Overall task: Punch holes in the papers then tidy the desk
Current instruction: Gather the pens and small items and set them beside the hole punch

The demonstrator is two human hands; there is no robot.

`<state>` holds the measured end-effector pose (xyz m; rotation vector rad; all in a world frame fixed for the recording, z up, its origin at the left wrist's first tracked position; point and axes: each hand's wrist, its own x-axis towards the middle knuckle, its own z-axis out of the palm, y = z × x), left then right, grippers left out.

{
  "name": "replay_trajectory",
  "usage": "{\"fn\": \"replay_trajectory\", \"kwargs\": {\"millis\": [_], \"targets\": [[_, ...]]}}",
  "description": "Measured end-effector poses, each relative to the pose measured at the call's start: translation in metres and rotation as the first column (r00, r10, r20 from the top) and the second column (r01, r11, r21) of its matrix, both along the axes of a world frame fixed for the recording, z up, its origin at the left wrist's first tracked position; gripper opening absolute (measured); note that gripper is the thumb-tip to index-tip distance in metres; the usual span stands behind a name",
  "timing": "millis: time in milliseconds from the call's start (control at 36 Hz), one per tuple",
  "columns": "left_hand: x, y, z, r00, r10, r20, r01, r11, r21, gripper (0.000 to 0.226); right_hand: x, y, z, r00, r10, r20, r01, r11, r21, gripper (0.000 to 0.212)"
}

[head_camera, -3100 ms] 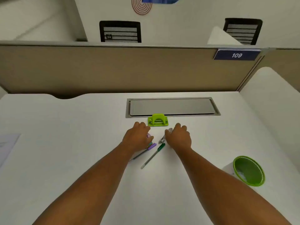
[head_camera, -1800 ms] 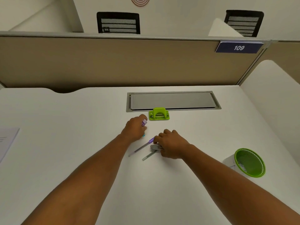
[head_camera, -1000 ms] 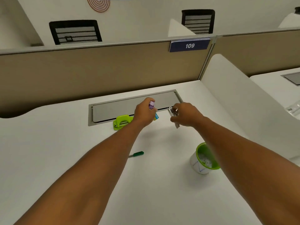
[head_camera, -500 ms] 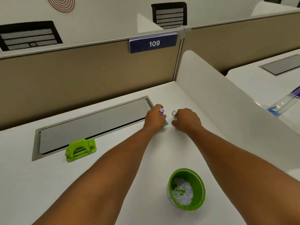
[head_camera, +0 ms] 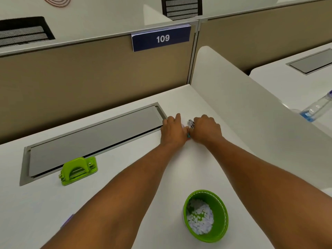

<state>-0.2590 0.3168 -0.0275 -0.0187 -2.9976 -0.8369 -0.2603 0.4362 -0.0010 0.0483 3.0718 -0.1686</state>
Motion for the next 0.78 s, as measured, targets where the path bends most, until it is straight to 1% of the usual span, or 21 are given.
{"fn": "replay_trajectory", "kwargs": {"millis": [28,83,194,306,417,583,778], "targets": [[0.001,0.0,0.001,1.0,0.011,0.012,-0.011,1.0,-0.004,0.059,0.0,-0.001,0.001,1.0,0.001,-0.013,-0.001,1.0,0.004,0.032],[0.002,-0.002,0.004,0.999,0.025,0.03,-0.025,1.0,0.007,0.056,0.002,-0.002,0.005,0.999,0.009,-0.04,-0.009,1.0,0.008,0.035],[0.007,-0.009,0.013,0.996,0.02,0.082,-0.03,0.993,0.117,0.051,0.008,-0.005,0.013,0.996,0.031,-0.081,-0.031,0.999,0.009,0.035],[0.017,-0.019,0.018,0.995,0.005,0.097,-0.019,0.989,0.15,0.051,0.017,-0.012,0.024,0.992,0.066,-0.11,-0.065,0.998,0.016,0.035],[0.031,-0.036,0.024,0.999,0.031,0.042,-0.037,0.99,0.138,0.045,0.031,-0.028,0.034,0.978,0.143,-0.154,-0.14,0.99,0.033,0.035],[0.064,-0.08,0.039,0.996,0.084,-0.01,-0.083,0.991,0.104,0.041,0.064,-0.074,0.055,0.943,0.287,-0.167,-0.288,0.957,0.018,0.036],[0.124,-0.152,0.059,0.984,0.174,-0.039,-0.172,0.984,0.042,0.042,0.121,-0.141,0.062,0.897,0.428,-0.111,-0.44,0.89,-0.123,0.037]]}}
